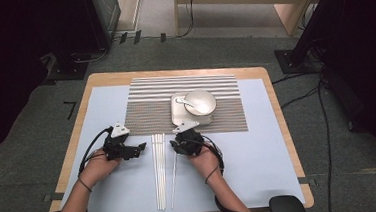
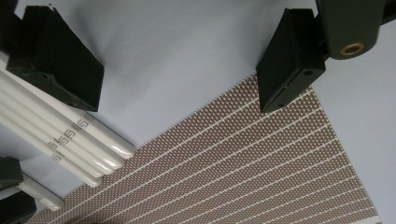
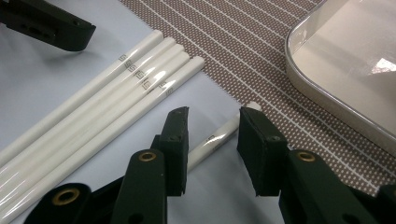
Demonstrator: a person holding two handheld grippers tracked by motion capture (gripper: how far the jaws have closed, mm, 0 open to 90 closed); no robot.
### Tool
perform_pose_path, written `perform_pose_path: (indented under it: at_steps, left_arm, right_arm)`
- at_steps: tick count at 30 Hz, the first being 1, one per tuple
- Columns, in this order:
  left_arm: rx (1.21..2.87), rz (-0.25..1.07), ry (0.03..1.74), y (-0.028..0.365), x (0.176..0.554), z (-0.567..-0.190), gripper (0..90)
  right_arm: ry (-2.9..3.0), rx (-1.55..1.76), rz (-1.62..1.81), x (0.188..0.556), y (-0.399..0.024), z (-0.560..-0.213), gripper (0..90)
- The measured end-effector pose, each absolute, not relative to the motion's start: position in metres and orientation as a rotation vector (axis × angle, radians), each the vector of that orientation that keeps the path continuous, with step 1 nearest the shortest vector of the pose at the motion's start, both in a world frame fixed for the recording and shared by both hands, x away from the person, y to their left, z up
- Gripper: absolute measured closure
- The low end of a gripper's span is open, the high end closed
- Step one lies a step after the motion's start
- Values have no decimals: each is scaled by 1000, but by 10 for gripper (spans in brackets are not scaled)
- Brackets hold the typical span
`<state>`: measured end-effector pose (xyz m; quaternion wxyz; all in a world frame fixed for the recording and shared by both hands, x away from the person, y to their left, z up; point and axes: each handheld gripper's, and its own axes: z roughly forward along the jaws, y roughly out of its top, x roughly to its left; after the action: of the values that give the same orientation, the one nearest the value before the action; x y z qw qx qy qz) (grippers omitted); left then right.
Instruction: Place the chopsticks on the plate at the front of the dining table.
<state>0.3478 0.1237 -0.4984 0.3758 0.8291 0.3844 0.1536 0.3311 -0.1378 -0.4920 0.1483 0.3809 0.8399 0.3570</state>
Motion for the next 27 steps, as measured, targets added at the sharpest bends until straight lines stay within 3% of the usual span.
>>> perform_pose_path:
  at_steps: [27]
  left_arm:
    - [2118, 387, 983, 125, 348, -498, 146]
  right_arm:
    - [2450, 1022, 1060, 348, -147, -493, 787]
